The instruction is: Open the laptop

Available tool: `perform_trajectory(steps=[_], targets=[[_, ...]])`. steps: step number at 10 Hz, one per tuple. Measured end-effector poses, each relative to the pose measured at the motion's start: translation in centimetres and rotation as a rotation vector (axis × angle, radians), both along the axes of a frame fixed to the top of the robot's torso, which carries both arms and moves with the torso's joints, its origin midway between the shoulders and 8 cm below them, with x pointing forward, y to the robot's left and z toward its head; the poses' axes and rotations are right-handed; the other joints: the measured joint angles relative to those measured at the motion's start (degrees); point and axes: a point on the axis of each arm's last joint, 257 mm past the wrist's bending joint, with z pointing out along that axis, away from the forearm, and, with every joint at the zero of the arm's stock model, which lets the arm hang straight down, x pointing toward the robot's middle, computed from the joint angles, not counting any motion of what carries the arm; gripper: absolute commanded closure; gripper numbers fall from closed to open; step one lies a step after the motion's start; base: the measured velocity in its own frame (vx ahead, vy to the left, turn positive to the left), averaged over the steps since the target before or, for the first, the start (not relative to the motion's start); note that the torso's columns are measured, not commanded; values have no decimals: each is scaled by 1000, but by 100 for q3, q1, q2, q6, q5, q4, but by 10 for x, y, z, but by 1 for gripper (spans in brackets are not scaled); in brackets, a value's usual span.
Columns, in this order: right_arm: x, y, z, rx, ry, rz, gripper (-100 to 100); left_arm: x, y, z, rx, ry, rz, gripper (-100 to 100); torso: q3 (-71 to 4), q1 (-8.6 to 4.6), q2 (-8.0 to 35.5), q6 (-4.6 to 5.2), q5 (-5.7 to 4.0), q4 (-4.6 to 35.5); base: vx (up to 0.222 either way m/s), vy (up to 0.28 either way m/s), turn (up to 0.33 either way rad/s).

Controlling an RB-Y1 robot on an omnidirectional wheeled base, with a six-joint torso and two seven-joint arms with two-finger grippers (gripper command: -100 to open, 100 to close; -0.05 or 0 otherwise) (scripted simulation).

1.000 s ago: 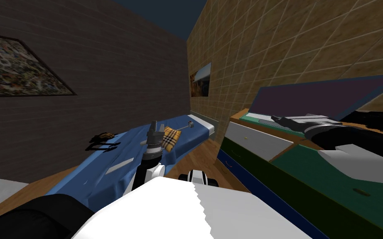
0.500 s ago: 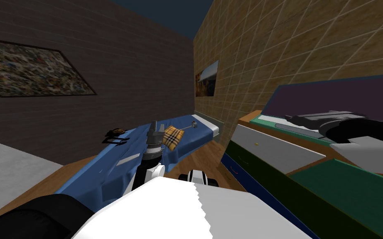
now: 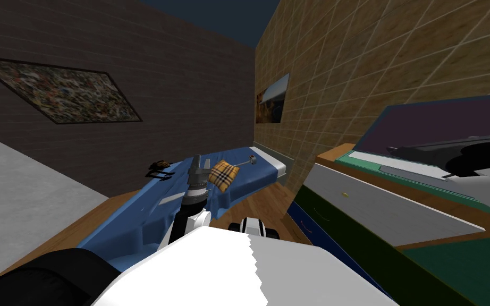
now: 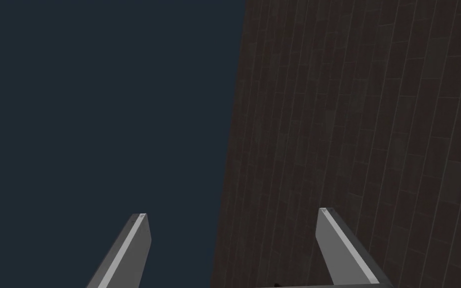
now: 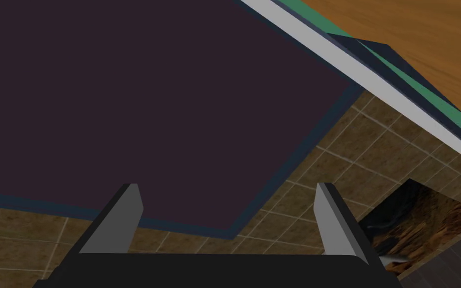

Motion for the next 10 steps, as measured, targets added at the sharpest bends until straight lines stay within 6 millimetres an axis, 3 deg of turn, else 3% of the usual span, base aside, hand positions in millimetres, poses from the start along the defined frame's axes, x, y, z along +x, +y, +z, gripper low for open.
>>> perform_trajectory(steps=[4,7,10], targets=[[-15,-26,8,-33,69,-102,-100,0,0,0,0,0,0,0,3,-2,5,4,-2,2,30,-13,149],[-29,-49,31,-87,130,-199,-100,0,0,0,0,0,0,0,-6,-2,-8,-5,0,-3,38,-24,176],[-47,-59,40,-110,178,-274,-100,0,0,0,0,0,0,0,1,4,3,-6,2,1,26,-11,104]])
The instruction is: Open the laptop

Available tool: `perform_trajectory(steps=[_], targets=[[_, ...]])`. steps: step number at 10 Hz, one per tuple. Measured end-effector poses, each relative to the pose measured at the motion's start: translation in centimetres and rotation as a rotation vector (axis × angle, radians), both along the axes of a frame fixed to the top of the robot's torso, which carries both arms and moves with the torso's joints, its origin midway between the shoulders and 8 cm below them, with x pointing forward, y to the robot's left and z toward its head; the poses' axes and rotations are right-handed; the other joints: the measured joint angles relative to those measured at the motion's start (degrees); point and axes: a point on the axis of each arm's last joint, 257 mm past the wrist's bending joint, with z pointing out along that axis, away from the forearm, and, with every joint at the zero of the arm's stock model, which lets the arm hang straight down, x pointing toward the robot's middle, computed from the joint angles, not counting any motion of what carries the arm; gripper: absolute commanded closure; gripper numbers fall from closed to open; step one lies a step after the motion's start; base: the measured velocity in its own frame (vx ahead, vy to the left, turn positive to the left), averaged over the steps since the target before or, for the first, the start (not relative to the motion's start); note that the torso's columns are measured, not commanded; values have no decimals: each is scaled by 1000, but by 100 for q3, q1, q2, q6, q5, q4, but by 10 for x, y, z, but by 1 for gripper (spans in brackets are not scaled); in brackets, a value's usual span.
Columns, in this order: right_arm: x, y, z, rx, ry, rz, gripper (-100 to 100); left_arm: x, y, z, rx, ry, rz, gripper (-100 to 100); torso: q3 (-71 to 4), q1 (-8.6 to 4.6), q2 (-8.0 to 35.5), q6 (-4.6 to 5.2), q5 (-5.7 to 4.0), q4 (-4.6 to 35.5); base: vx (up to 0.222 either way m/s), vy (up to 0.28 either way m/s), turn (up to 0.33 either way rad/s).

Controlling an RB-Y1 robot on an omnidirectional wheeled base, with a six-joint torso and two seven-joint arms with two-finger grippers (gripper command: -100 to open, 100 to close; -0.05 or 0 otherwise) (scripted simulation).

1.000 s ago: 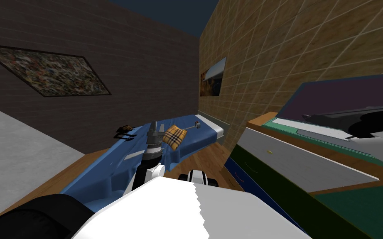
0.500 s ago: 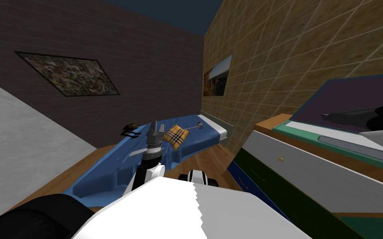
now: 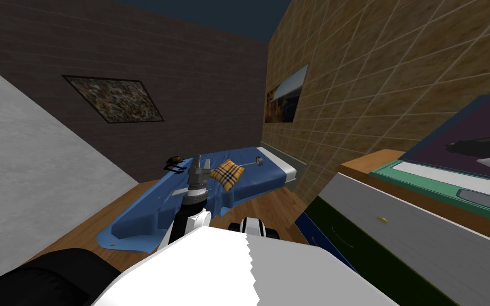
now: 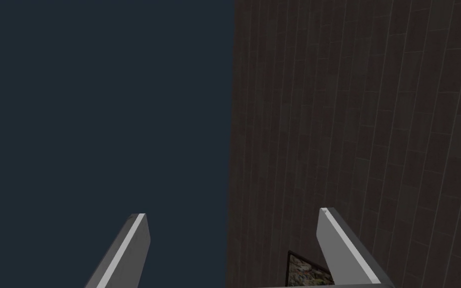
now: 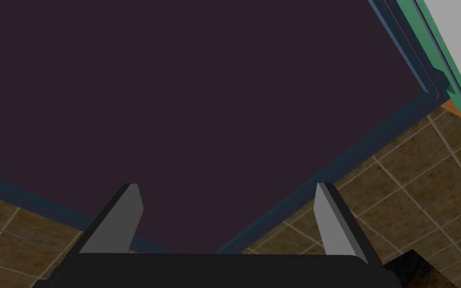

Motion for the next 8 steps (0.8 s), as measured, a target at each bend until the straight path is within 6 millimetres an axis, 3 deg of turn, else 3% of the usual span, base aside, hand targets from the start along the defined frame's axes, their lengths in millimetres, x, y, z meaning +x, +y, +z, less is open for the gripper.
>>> perform_trajectory(steps=[8], targets=[[-42,-25,41,-56,113,-199,-100,0,0,0,0,0,0,0,-5,-6,-8,7,-3,-3,25,-20,122]])
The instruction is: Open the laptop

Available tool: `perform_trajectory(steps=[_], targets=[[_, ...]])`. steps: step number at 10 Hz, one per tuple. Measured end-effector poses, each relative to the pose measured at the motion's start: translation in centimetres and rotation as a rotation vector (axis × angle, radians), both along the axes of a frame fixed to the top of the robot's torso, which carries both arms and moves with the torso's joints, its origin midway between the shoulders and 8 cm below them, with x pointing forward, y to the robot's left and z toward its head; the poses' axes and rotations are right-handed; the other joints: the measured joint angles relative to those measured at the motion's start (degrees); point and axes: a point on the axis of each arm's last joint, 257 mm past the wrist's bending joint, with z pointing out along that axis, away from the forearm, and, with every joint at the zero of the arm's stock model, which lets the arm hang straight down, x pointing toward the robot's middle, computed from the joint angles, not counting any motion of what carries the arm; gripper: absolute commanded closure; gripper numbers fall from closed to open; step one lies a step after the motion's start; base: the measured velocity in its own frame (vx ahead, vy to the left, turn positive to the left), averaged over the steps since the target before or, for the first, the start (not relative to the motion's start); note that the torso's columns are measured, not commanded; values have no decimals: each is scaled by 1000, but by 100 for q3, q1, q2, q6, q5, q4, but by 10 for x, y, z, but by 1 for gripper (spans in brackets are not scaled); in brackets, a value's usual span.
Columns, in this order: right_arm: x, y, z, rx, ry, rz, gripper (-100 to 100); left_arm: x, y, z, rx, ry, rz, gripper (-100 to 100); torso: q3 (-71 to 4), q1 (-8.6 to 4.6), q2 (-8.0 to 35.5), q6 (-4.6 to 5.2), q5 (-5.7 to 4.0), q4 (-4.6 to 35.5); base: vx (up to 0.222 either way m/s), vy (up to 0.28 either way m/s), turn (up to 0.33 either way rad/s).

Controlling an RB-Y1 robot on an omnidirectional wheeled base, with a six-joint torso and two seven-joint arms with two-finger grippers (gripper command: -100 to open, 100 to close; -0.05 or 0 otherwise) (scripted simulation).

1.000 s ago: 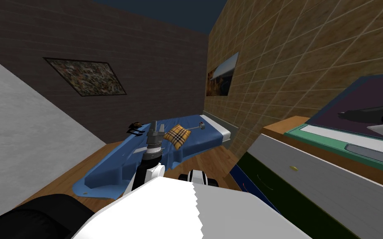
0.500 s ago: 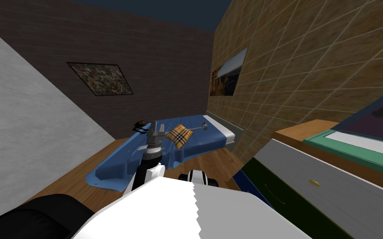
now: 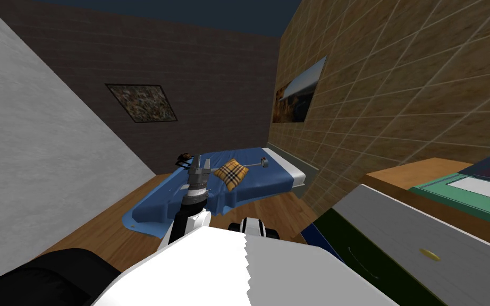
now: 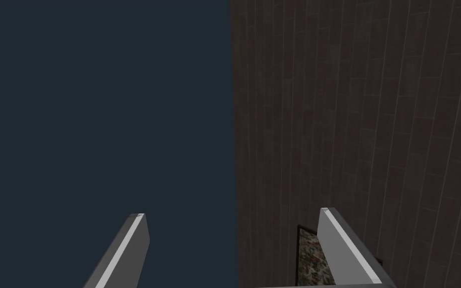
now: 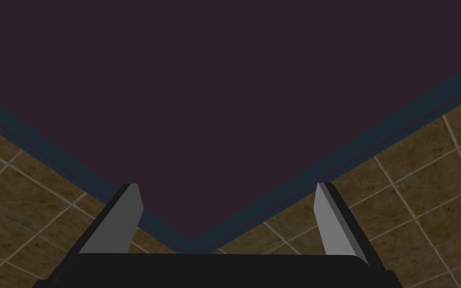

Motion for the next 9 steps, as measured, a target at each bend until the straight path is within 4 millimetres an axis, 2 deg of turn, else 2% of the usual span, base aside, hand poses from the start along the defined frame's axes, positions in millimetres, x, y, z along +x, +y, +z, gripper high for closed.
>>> perform_trajectory(steps=[6,8,9], targets=[[-27,-1,39,-48,75,-136,-100,0,0,0,0,0,0,0,4,3,5,0,1,2,22,-20,102],[-27,0,41,-49,77,-137,-100,0,0,0,0,0,0,0,8,-24,11,0,-6,4,10,-77,0],[-27,0,41,-49,77,-138,100,0,0,0,0,0,0,0,7,-8,9,-1,-6,3,4,-19,-10]])
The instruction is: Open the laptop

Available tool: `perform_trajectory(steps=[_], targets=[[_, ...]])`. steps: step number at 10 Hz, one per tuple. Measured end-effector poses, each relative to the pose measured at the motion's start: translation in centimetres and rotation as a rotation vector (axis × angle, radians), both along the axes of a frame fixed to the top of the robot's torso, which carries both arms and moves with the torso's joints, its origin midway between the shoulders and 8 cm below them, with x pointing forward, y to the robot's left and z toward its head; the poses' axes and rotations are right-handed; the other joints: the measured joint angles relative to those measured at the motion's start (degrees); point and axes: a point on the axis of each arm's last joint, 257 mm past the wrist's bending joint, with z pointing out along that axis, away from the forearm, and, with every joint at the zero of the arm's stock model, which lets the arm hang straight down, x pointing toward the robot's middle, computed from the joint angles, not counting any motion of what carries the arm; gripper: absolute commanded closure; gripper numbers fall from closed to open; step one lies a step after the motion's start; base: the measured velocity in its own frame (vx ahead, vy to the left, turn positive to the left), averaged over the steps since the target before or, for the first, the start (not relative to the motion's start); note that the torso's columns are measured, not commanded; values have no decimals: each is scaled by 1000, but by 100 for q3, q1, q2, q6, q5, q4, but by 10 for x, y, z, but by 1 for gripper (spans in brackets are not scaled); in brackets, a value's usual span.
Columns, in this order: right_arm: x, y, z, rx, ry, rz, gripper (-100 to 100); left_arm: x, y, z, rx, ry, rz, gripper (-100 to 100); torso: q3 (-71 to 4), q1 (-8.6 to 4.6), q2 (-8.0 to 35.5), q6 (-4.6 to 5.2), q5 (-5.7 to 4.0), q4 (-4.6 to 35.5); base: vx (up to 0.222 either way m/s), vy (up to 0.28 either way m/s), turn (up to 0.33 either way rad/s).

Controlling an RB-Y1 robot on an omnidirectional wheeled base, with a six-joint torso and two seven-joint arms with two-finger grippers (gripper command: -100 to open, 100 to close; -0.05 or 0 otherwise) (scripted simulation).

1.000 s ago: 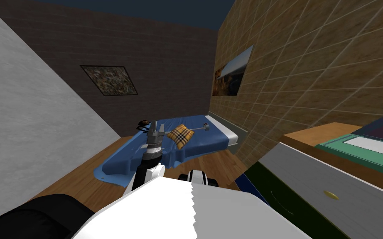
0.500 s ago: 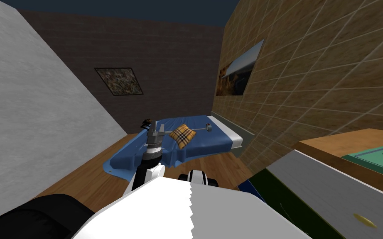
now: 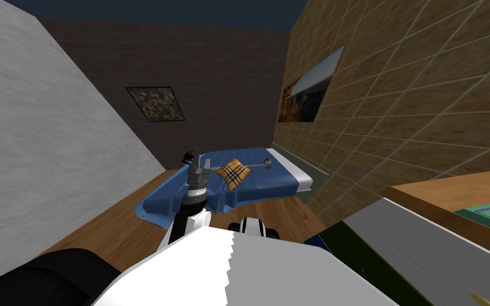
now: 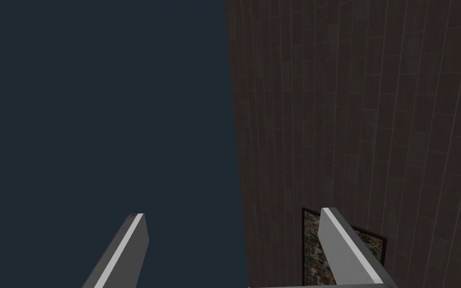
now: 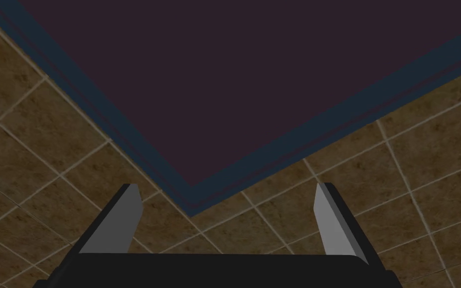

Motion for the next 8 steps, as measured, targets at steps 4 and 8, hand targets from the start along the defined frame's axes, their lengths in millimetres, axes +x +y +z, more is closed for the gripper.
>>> perform_trajectory(steps=[4,8], targets=[[3,-7,6,-62,-36,-2,100,0,0,0,0,0,0,0,3,4,-9,3,-18,-10,9,63,-44],[4,-16,3,-133,-67,-4,100,0,0,0,0,0,0,0,-5,-19,-11,2,-16,-8,12,71,-35]])
